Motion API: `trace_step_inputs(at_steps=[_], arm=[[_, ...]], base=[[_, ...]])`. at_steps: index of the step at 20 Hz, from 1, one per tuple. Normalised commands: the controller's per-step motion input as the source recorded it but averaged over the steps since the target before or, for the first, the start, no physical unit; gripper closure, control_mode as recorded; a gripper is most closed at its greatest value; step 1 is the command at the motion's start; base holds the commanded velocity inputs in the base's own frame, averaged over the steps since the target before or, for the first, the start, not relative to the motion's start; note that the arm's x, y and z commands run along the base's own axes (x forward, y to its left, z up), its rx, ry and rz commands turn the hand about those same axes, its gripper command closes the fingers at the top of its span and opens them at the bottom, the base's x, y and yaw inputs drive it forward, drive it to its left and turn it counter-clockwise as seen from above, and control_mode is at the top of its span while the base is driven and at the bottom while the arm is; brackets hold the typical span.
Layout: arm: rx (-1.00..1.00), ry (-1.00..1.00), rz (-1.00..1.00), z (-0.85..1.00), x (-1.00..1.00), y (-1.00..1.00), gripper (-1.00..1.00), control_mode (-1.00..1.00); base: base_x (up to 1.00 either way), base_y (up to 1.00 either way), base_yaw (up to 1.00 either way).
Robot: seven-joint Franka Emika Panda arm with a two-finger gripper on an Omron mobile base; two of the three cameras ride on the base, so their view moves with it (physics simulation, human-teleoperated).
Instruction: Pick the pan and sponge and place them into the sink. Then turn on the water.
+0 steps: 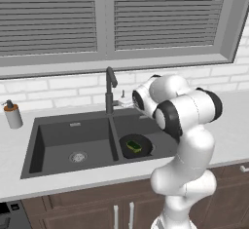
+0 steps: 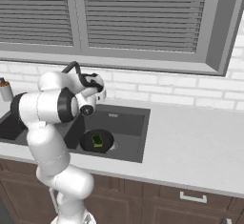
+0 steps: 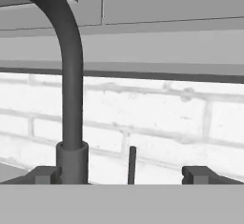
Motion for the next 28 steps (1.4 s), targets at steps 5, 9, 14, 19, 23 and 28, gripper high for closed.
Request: trace_step_inputs(at_steps=[5, 9, 14, 19, 23, 28], arm=[[0.00, 0.00, 0.00, -0.21, 0.37, 0.00, -1.00, -1.00], [0.00, 0.00, 0.00, -0.31, 0.36, 0.00, -1.00, -1.00], [0.00, 0.00, 0.00, -0.28, 0.41, 0.00, -1.00, -1.00], [0.00, -0.02, 0.00, -0.16, 0.50, 0.00, -1.00, -1.00], [0.00, -0.01, 0.00, -0.12, 0.55, 0.01, -1.00, -1.00], [0.00, 0.00, 0.00, -0.11, 0.50, 0.02, -1.00, -1.00]], base=[[0.00, 0.00, 0.00], [0.00, 0.00, 0.00], [0.00, 0.00, 0.00], [0.00, 0.00, 0.00], [0.00, 0.00, 0.00], [0.00, 0.00, 0.00]])
